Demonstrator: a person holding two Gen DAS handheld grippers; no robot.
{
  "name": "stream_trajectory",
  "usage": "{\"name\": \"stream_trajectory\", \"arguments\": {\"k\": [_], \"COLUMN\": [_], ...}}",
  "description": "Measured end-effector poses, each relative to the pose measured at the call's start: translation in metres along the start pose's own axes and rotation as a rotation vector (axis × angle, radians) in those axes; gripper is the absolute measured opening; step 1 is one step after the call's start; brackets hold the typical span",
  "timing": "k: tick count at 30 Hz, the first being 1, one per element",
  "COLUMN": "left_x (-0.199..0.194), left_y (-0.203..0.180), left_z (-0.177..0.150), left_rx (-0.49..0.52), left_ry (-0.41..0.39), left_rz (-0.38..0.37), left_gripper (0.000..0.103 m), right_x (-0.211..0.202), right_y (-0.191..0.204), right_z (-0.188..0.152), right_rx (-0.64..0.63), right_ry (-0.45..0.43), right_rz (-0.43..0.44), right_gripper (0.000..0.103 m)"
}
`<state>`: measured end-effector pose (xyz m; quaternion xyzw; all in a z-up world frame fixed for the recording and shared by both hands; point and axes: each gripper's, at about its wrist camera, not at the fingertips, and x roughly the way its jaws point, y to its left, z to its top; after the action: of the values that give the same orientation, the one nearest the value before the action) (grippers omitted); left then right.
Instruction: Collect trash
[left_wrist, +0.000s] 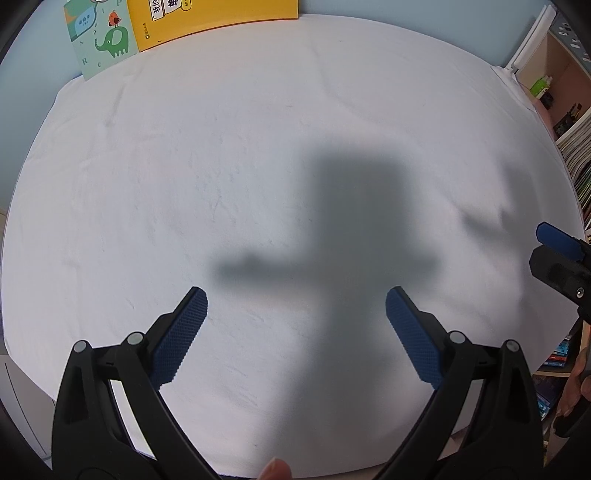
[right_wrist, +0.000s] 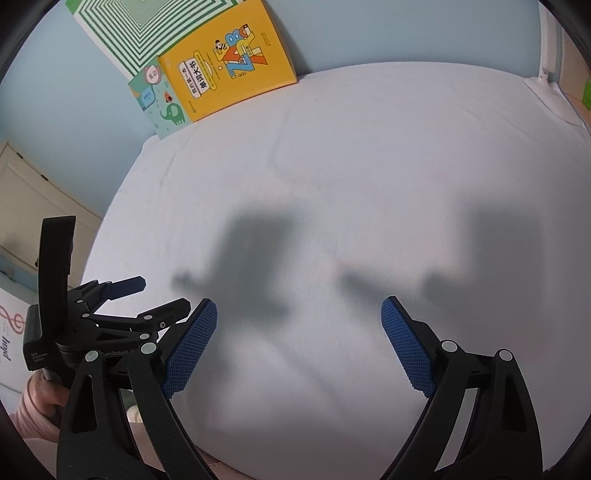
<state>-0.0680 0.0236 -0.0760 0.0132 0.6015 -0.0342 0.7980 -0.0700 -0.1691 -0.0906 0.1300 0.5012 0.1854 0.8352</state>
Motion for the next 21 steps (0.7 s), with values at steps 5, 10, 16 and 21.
{"name": "stream_trajectory", "arguments": {"k": [5, 10, 16, 21], "left_x": [-0.001, 0.001, 0.005, 0.007], "left_y": [0.001, -0.004, -0.003, -0.002], "left_z": [-0.002, 0.003, 0.007, 0.008], "left_rx": [0.000, -0.002, -0.004, -0.005], "left_ry": [0.002, 0.002, 0.002, 0.004], "left_rz": [-0.001, -0.003, -0.005, -0.004], "left_gripper": [0.095, 0.095, 0.095, 0.095], "right_x": [0.000, 0.000, 0.000, -0.001], "right_y": [-0.001, -0.001, 0.000, 0.000], "right_z": [0.000, 0.000, 0.001, 0.001], "right_rx": [0.003, 0.006, 0.001, 0.003], "right_ry": [-0.001, 0.000, 0.001, 0.000], "right_rz": [0.002, 0.002, 0.001, 0.001], "right_gripper": [0.090, 0.090, 0.090, 0.090]}}
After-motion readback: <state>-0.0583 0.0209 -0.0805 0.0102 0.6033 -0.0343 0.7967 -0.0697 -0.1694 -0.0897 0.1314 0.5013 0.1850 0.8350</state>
